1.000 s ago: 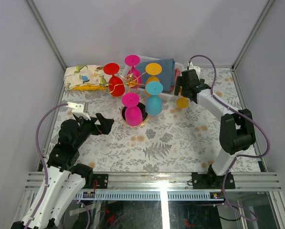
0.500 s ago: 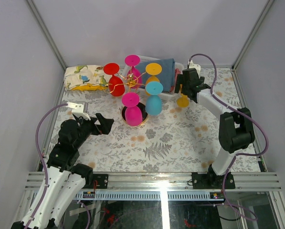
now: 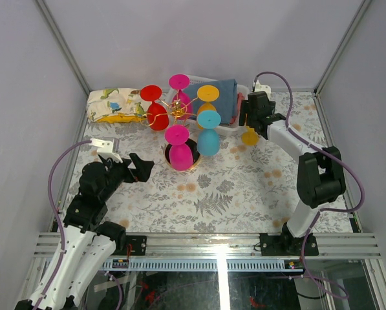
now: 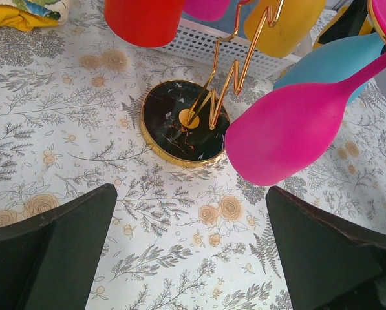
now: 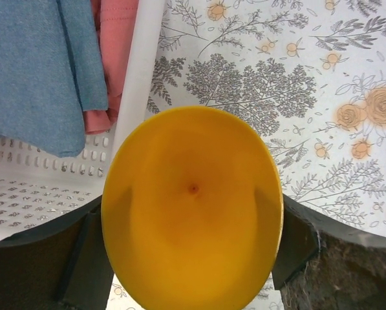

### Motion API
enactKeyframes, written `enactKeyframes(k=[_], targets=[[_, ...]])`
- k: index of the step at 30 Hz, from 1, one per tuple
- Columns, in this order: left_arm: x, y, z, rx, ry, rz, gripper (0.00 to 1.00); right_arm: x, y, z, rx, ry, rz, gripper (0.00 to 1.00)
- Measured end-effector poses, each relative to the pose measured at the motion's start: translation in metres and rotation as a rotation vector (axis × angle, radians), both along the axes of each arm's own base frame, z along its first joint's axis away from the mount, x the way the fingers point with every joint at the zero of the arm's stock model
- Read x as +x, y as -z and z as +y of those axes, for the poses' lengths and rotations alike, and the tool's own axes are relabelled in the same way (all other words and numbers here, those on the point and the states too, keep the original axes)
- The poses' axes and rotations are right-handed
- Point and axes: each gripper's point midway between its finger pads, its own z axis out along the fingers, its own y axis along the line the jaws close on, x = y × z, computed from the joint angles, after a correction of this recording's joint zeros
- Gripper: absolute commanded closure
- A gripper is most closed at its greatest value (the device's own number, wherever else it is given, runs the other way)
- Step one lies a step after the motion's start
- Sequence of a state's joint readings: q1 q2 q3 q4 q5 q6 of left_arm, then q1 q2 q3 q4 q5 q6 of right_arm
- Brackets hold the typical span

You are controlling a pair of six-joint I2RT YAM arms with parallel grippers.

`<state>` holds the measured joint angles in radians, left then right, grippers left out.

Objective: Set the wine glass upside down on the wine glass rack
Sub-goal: Pick up the wine glass at the center of the board.

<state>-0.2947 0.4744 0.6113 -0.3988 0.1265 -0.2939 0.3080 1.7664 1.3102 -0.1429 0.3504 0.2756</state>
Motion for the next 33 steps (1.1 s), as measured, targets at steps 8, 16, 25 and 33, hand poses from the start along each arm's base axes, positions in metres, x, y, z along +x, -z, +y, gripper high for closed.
enactKeyframes(k=[8, 16, 25, 33], targets=[[-0.007, -0.012, 0.008, -0.008, -0.033, -0.054, 0.0, -0.025, -0.042, -0.014, -0.033, -0.01, -0.05, 0.27], [-0.018, -0.048, 0.02, -0.037, -0.082, -0.177, 0.0, -0.088, -0.102, -0.034, -0.017, -0.02, -0.137, 0.29], [-0.02, -0.123, 0.017, -0.069, -0.058, -0.286, 0.06, -0.146, -0.19, -0.031, 0.095, -0.128, -0.329, 0.28], [-0.008, -0.173, -0.01, -0.152, 0.052, -0.312, 0.08, -0.19, -0.257, -0.007, 0.266, -0.295, -0.54, 0.27]])
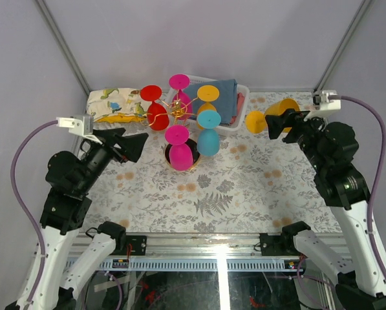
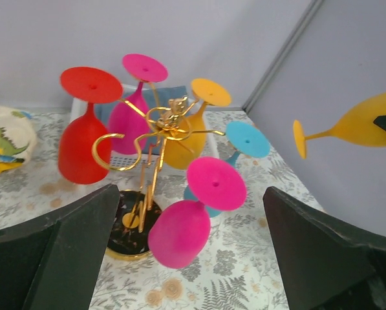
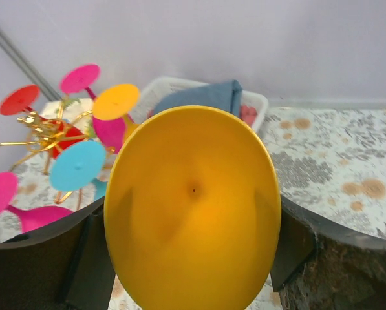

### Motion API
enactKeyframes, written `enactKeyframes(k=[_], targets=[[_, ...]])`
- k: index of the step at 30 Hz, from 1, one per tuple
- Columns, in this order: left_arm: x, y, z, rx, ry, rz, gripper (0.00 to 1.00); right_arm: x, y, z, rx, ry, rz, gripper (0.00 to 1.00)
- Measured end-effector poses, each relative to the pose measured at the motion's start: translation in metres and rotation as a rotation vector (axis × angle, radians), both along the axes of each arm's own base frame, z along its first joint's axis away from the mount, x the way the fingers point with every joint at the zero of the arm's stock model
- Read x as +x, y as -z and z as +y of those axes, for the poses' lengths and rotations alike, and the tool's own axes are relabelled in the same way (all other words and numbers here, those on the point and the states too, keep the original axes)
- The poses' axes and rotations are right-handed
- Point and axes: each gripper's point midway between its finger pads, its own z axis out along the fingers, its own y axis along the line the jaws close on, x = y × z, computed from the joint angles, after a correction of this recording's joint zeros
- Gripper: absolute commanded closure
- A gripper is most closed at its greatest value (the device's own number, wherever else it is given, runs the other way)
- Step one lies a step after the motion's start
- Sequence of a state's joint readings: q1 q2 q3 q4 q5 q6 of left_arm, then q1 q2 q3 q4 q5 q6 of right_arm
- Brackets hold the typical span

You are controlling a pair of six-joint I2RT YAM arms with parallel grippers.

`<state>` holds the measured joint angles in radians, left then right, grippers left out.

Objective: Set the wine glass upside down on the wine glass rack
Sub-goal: Pick up the wine glass at the center of the board, then turn the wine glass upside down at the wine rack.

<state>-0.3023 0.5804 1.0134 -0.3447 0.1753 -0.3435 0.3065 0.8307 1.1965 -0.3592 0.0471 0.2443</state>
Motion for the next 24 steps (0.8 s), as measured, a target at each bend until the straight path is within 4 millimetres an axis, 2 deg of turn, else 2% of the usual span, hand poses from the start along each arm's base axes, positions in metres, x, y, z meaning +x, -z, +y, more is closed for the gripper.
enactKeyframes(k=[4, 11, 14, 20, 22, 24], targets=[[0.008, -0.008, -0.014, -0.023, 0.061, 0.013, 0.07, -0.017, -0.019, 0.005, 0.058, -0.05, -0.071, 0.27], [0.015, -0.012, -0.046, -0.045, 0.181, 0.039, 0.05, -0.035, -0.035, 0.012, 0.134, -0.105, -0.145, 0.28], [0.006, -0.012, -0.077, -0.037, 0.262, 0.048, 0.04, -0.036, -0.036, 0.015, 0.151, -0.119, -0.158, 0.28], [-0.027, 0.002, -0.163, 0.076, 0.424, 0.06, 0.0, -0.04, -0.034, 0.015, 0.182, -0.123, -0.177, 0.3], [-0.03, 0.009, -0.183, 0.116, 0.444, 0.061, 0.0, -0.045, -0.037, 0.014, 0.195, -0.125, -0.19, 0.31], [-0.023, 0.017, -0.195, 0.148, 0.429, 0.063, 0.0, -0.05, -0.042, 0.014, 0.216, -0.134, -0.215, 0.32]])
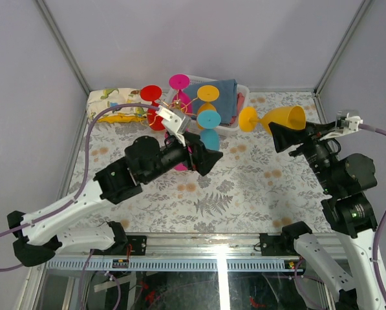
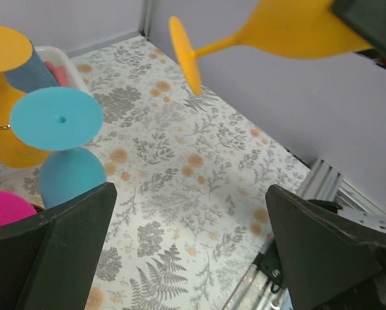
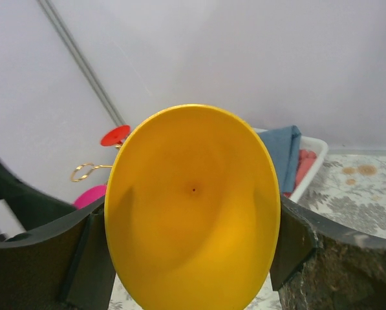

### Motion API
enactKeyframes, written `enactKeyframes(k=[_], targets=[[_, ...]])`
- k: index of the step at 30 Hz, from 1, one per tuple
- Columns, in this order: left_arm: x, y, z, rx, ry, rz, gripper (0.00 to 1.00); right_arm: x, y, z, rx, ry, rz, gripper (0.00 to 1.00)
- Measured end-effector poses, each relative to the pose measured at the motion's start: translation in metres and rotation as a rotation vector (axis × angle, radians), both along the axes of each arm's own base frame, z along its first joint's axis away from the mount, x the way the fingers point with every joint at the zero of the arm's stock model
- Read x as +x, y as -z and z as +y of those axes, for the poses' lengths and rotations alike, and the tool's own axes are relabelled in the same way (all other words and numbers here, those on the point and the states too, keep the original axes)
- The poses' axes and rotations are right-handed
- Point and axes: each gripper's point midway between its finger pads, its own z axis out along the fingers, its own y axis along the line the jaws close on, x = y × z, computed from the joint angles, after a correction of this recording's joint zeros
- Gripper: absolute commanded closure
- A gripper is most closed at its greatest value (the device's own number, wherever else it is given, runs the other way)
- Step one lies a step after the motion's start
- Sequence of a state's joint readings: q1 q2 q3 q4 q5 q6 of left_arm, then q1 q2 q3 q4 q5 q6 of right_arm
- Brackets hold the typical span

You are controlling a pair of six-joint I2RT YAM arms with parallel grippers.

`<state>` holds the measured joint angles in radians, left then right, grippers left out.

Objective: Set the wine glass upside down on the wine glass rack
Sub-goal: Turn the wine glass upside down at the wine rack.

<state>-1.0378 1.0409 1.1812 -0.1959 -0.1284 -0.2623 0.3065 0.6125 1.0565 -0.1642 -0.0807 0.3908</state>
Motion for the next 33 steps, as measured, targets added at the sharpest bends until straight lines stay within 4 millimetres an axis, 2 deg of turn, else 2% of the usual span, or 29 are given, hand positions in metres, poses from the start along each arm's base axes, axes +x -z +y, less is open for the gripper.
enactKeyframes(k=[4, 10, 14, 19, 23, 26, 30, 32, 33], targets=[[0.015, 0.005, -0.012, 0.015, -0.034, -0.016, 0.0, -0.011, -0.01, 0.006, 0.046, -0.052, -0.035, 0.32], [0.032, -0.016, -0.038, -0.041, -0.035, -0.093, 0.05, -0.016, -0.011, 0.017, 0.106, -0.12, -0.028, 0.33], [0.042, -0.024, -0.051, -0.061, -0.042, -0.141, 0.15, -0.02, -0.013, 0.024, 0.136, -0.165, -0.022, 0.33], [0.053, -0.026, -0.054, -0.059, -0.079, -0.18, 0.28, -0.029, -0.019, 0.028, 0.165, -0.206, -0.031, 0.34], [0.057, -0.028, -0.05, -0.078, -0.112, -0.202, 0.53, -0.035, -0.023, 0.028, 0.18, -0.221, -0.041, 0.34], [0.059, -0.023, -0.048, -0.081, -0.126, -0.201, 0.66, -0.037, -0.025, 0.028, 0.193, -0.225, -0.045, 0.34], [0.058, -0.025, -0.049, -0.099, -0.127, -0.206, 0.87, -0.035, -0.017, 0.031, 0.205, -0.236, -0.021, 0.34], [0.058, -0.027, -0.049, -0.106, -0.126, -0.206, 0.98, -0.036, -0.013, 0.032, 0.208, -0.244, -0.011, 0.3], [0.057, -0.028, -0.049, -0.112, -0.127, -0.206, 0.99, -0.036, -0.012, 0.033, 0.21, -0.247, -0.008, 0.25]])
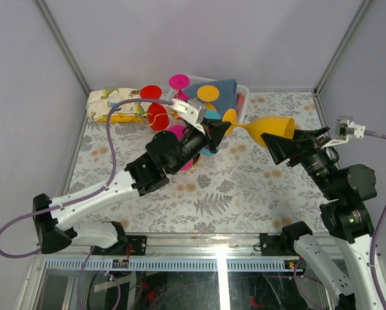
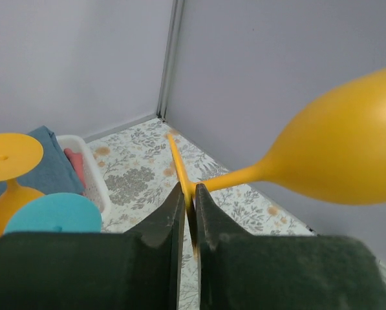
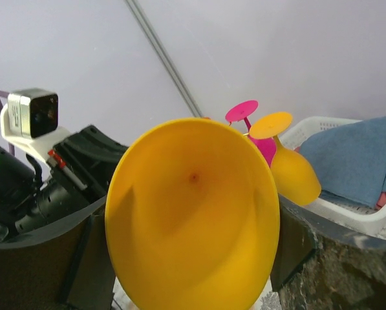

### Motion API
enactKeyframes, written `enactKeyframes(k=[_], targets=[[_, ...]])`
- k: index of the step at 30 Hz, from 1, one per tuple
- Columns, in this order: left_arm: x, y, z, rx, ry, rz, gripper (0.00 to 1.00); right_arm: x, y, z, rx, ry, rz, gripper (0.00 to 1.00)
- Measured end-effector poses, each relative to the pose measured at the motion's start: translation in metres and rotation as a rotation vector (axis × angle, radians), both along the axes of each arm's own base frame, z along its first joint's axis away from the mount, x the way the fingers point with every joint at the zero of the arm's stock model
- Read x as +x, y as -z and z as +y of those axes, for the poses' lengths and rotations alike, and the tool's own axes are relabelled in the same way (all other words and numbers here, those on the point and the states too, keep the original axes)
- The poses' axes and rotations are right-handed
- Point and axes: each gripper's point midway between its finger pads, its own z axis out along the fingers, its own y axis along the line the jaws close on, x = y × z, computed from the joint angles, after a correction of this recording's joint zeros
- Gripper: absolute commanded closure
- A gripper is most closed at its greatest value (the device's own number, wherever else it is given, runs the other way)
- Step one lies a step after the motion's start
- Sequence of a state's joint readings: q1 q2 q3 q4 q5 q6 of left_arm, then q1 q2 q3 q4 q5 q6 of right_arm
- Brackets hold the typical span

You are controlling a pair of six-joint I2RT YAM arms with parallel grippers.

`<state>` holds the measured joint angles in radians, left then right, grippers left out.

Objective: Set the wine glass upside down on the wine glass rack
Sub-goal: Turn the wine glass upside down at the wine rack.

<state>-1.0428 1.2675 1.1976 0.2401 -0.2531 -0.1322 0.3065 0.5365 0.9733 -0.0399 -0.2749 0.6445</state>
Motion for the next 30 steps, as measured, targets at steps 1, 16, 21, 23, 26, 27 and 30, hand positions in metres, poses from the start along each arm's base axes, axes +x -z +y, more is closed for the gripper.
enactKeyframes(k=[1, 16, 21, 23, 26, 27, 30], targets=[[0.0, -0.003, 0.0, -0.012, -0.001, -0.001, 1.0, -0.001, 0.001, 0.001, -0.002, -0.005, 0.001, 0.19], [0.004, -0.003, 0.024, 0.001, 0.008, -0.015, 1.0, -0.013, 0.006, -0.012, -0.066, 0.05, -0.039, 0.01], [-0.005, -0.006, 0.043, 0.046, 0.009, -0.03, 1.0, -0.022, 0.002, -0.025, -0.148, 0.114, -0.087, 0.01], [-0.01, -0.006, 0.051, 0.073, 0.008, -0.033, 1.0, -0.023, 0.002, -0.029, -0.182, 0.14, -0.108, 0.01], [-0.02, -0.005, 0.067, 0.113, 0.004, -0.046, 1.0, -0.023, 0.005, -0.032, -0.232, 0.155, -0.132, 0.0], [-0.024, -0.004, 0.074, 0.128, 0.002, -0.053, 1.0, -0.022, 0.007, -0.032, -0.25, 0.157, -0.133, 0.01], [-0.037, 0.0, 0.092, 0.182, 0.011, -0.076, 1.0, -0.016, 0.022, -0.028, -0.316, 0.138, -0.099, 0.01]])
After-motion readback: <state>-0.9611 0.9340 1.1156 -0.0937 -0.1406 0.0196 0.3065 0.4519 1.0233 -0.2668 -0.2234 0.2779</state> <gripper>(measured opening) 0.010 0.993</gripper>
